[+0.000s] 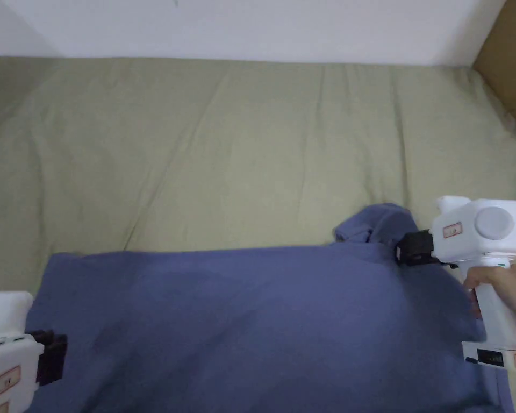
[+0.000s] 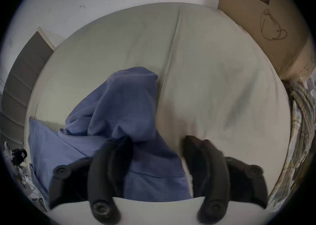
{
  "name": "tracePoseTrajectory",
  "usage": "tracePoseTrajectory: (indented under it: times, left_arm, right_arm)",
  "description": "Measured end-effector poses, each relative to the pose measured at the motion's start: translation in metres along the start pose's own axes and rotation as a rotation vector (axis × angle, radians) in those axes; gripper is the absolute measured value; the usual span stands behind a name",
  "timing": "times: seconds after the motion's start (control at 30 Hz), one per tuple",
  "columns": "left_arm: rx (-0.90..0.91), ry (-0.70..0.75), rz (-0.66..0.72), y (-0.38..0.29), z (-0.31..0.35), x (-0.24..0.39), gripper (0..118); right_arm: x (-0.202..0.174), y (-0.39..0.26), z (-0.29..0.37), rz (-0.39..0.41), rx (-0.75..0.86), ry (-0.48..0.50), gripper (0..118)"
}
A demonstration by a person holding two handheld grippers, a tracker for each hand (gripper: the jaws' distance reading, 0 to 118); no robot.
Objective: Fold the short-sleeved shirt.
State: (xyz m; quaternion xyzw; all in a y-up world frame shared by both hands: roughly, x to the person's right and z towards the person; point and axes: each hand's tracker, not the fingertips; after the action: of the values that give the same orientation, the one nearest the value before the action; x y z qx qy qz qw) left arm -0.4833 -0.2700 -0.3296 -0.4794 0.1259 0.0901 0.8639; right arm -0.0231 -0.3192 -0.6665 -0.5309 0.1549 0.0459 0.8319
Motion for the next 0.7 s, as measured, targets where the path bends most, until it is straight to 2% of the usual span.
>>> tracePoseTrajectory:
  times: [0.03,0.07,0.13,0.33,0.37,0.43,0.47,0.53,0.57,0.6,0.63,0.7]
  left_arm:
    - [-0.001,0.0,-0.001,0.001,-0.001,-0.001,0]
    - [-0.002,0.002,-0.001,0.003,-0.002,-0.003,0]
    - [-0.001,0.009,0.005,0.005,-0.004,-0.003,0]
    - [0.023,-0.026,0.034,0.028,-0.013,-0.019,0]
    - [0.037,-0.031,0.046,0.035,-0.016,-0.023,10]
    - [0.04,-0.021,0.076,0.057,-0.029,-0.032,46]
    - [0.027,-0.01,0.072,0.067,-0.037,-0.034,55]
    - [0.029,0.006,0.066,0.089,-0.051,-0.038,66]
    - [0.03,0.003,0.062,0.1,-0.059,-0.041,86]
    - [0.027,-0.006,0.061,0.109,-0.069,-0.043,101]
    - [0.015,-0.008,0.07,0.117,-0.081,-0.045,108]
    - [-0.013,0.008,0.073,0.127,-0.101,-0.048,106]
  right_arm:
    - [-0.003,0.0,0.005,0.028,0.013,-0.014,14]
    - [-0.005,-0.001,0.009,0.065,0.029,-0.01,4]
    - [-0.009,-0.001,0.012,0.04,0.029,0.017,4]
    - [-0.01,0.003,0.026,0.065,0.05,0.002,3]
    - [-0.009,0.003,0.027,0.062,0.055,0.005,4]
    - [-0.007,0.004,0.029,0.053,0.055,0.012,4]
    - [-0.008,0.004,0.028,0.056,0.055,0.01,4]
    - [-0.008,0.004,0.026,0.056,0.054,0.008,4]
    - [-0.008,0.003,0.026,0.056,0.052,0.007,4]
    - [-0.009,0.004,0.025,0.057,0.05,0.005,4]
    - [-0.009,0.004,0.023,0.057,0.047,0.005,3]
    - [-0.009,0.004,0.019,0.057,0.041,0.002,3]
